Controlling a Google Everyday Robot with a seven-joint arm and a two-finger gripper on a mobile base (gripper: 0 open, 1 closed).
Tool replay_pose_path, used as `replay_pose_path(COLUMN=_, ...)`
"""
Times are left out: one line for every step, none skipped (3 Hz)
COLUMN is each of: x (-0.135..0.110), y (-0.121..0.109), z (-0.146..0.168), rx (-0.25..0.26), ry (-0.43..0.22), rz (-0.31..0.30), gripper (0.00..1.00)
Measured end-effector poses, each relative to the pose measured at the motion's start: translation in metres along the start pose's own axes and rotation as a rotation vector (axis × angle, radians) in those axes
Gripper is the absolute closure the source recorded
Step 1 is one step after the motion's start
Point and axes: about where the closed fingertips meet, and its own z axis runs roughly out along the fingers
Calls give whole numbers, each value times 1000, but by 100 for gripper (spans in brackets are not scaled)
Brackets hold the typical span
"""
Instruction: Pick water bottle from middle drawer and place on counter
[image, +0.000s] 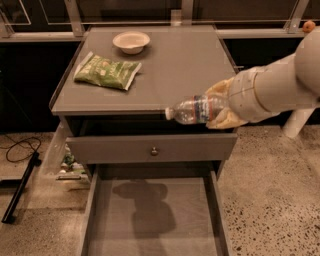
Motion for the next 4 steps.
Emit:
replay_pose_path(x=-13, y=-35, z=-23, rx=59, ry=-22, rz=-25, gripper=100)
replay_pose_path(x=-13, y=-35, z=-23, rx=59, ry=-22, rz=-25, gripper=100)
replay_pose_path(x=-19, y=-53, z=-13, rx=56, ry=-32, rz=-54, gripper=100)
replay_pose_path(x=-30, y=-100, z=16, rx=65, ry=-80, rz=-68, gripper=100)
